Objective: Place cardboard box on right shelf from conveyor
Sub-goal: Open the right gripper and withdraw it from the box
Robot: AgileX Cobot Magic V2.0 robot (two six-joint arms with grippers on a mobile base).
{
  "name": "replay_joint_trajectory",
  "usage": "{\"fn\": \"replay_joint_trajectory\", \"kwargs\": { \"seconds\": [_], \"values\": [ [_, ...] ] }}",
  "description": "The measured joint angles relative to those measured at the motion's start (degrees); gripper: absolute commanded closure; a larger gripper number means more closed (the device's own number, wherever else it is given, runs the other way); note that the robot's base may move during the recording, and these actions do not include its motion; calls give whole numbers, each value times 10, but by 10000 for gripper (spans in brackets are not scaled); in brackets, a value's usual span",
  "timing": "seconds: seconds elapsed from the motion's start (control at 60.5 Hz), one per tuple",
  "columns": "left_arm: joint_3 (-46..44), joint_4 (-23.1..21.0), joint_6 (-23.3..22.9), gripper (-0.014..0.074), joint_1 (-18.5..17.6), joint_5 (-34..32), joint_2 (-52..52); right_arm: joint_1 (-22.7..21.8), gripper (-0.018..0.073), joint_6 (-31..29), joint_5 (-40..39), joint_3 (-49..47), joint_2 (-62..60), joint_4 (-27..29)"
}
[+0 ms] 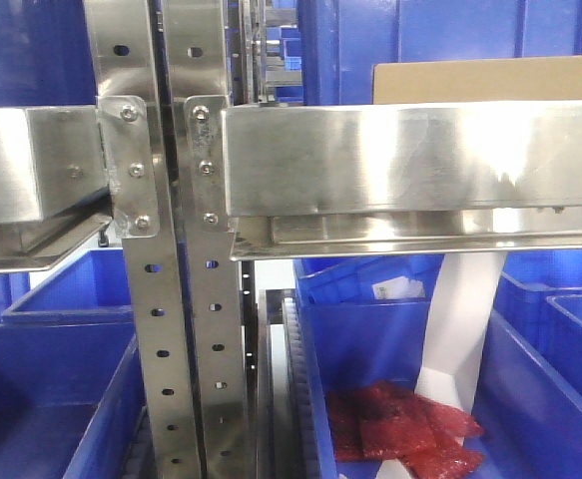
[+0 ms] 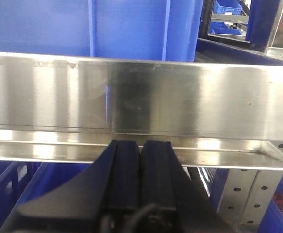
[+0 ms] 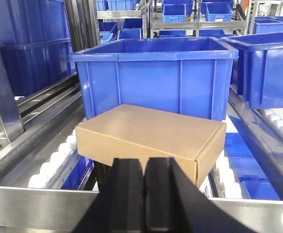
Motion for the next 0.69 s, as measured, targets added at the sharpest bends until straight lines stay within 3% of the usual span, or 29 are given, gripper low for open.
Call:
{"fn": "replay_joint_trajectory", "kwargs": {
  "seconds": [0.149, 0.413, 0.694],
  "values": [
    [0, 0, 0, 713, 0, 0, 0, -16, 503, 0, -30, 32, -14, -1],
    [0, 0, 0, 713, 0, 0, 0, -71, 503, 0, -94, 200, -131, -2],
    [0, 0, 0, 713, 0, 0, 0, -85, 503, 0, -129, 342, -234, -7]
  ]
}}
